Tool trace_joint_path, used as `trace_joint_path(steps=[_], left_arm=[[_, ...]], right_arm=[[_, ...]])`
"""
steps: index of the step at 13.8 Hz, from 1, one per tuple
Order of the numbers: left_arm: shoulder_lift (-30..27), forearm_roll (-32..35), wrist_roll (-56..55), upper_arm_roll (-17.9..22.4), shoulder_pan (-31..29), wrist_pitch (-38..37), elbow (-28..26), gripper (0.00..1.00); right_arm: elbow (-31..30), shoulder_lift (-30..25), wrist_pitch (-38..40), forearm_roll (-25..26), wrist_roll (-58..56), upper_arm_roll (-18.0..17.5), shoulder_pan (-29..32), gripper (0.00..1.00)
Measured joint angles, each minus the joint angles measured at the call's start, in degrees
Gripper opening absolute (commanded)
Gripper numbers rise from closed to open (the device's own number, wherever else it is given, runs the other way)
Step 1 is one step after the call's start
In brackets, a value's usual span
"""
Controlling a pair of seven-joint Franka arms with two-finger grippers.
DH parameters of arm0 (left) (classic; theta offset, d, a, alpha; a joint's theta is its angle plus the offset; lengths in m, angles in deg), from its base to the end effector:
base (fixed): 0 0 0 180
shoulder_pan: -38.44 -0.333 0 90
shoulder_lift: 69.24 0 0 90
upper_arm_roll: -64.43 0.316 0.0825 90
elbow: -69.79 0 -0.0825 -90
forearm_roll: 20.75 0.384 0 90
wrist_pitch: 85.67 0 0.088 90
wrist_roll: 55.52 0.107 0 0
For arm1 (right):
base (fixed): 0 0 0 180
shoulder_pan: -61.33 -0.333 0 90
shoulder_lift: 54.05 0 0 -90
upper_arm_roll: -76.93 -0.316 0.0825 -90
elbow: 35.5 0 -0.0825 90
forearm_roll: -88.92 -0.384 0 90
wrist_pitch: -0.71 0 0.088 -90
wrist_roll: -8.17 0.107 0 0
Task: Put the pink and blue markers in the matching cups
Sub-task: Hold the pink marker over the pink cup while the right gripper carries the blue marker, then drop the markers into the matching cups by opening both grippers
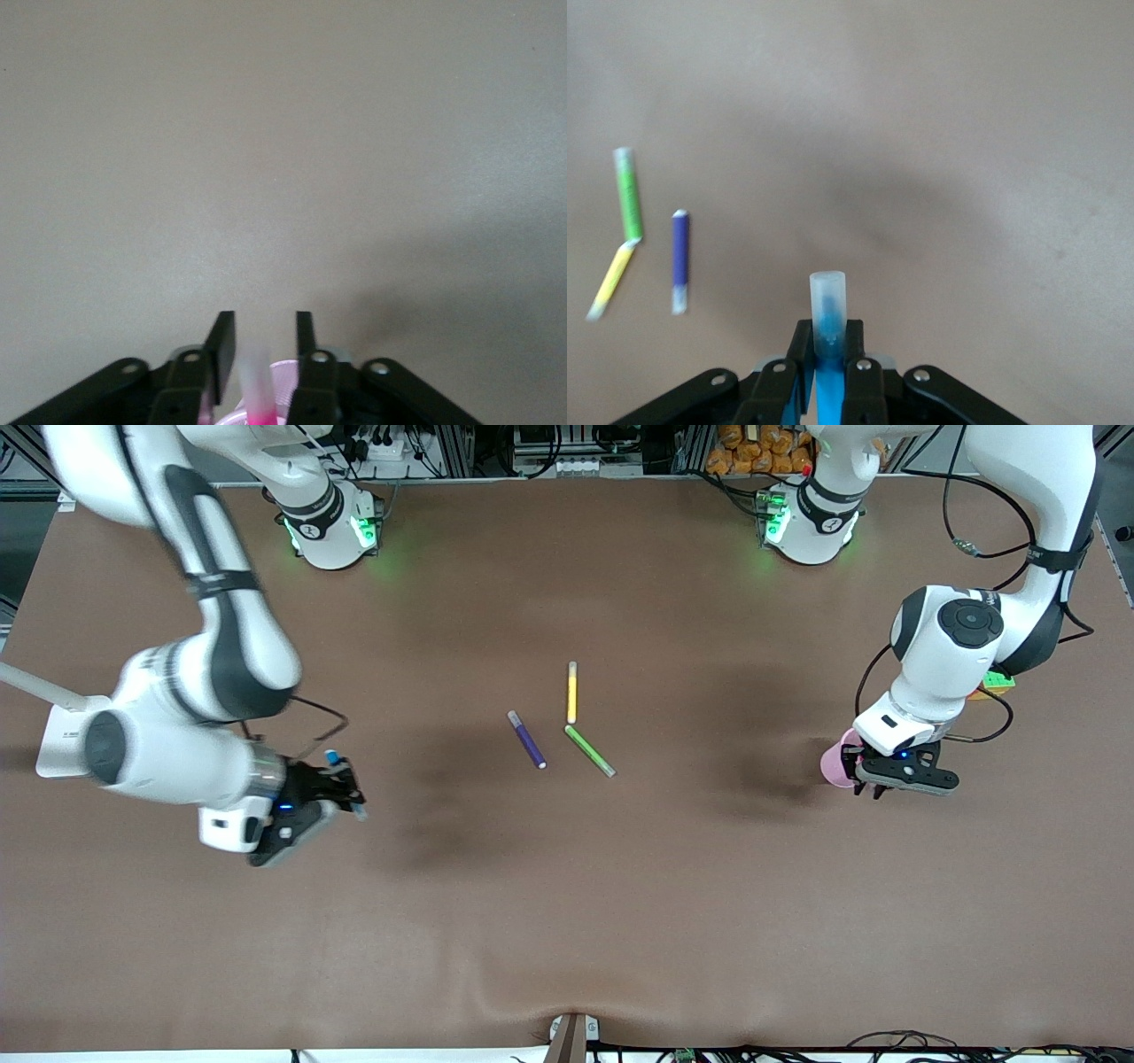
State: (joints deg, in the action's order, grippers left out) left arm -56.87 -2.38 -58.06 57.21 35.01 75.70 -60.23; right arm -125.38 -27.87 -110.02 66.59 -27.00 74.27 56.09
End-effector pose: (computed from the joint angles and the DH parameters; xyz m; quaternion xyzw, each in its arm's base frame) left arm 0.5619 -0.0521 0.2974 -0.9731 0.1477 -0.1686 0.0533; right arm 0.6653 0.1146 0.3763 -0.9386 -0.2858 0.0002 0.1934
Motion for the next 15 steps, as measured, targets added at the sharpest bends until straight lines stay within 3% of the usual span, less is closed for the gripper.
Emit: trace_joint_path(steps=[5,10,15], left_arm=[[-0.1,0.0,0.0,0.0,0.0,0.2,0.7,1.00],[-0.5,0.0,0.0,-0.3,-0.1,-10.4,6.1,1.00],[-0.8,0.0,0.0,-2.0,0.0,-20.2,11.2,1.00]], right_arm=[[-0.6,0.0,12.0,-10.6,-22.3,-0.1,11.7,0.00],[-1.9,0.3,17.2,-13.5,-48.2,-0.1,19.2,0.00],[-2.8,2.4,17.4,-15.1,-69.6,-0.1,23.8,0.00]])
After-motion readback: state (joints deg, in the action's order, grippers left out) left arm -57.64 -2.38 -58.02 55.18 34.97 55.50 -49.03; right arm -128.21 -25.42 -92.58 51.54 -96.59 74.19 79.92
